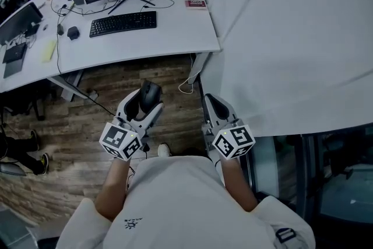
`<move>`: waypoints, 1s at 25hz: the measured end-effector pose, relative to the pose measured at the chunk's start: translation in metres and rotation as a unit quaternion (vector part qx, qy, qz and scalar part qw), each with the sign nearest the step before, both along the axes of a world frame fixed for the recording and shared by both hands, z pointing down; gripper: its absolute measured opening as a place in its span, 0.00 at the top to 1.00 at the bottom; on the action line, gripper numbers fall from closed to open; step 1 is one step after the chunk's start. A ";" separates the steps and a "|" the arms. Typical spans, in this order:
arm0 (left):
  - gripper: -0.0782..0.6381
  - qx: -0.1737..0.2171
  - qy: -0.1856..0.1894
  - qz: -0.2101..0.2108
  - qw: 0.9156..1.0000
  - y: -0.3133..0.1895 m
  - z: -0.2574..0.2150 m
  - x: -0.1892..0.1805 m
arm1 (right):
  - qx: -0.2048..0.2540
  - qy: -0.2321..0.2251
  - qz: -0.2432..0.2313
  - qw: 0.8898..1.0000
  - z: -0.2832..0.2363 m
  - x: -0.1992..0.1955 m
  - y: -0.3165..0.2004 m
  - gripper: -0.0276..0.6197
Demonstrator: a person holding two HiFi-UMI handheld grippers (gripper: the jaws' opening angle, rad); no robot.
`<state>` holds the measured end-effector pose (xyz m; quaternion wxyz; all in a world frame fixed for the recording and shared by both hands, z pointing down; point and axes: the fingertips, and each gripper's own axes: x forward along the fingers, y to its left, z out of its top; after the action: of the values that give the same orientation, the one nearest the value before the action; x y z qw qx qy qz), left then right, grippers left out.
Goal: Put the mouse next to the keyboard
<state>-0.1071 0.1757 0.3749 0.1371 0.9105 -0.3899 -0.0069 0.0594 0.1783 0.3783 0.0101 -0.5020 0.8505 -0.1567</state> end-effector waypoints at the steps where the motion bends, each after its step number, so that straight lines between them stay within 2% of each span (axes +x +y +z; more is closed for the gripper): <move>1: 0.46 0.000 0.000 0.001 1.000 -0.001 0.000 -0.003 | -0.001 0.000 0.000 1.000 0.001 -0.005 0.000 0.93; 7: 0.46 0.003 -0.002 0.009 1.000 -0.002 0.000 -0.013 | -0.004 0.003 0.006 1.000 0.003 -0.022 -0.001 0.93; 16: 0.46 -0.016 -0.008 -0.003 1.000 -0.020 0.017 -0.019 | -0.023 -0.001 -0.006 1.000 0.017 -0.027 -0.027 0.93; 25: 0.46 -0.014 -0.022 -0.026 0.999 -0.077 0.019 -0.014 | -0.017 -0.006 -0.032 0.999 0.019 -0.023 -0.097 0.93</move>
<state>-0.1209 0.0990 0.3937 0.1410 0.8979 -0.4167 0.0153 0.0360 0.0809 0.3977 0.0017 -0.4732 0.8634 -0.1748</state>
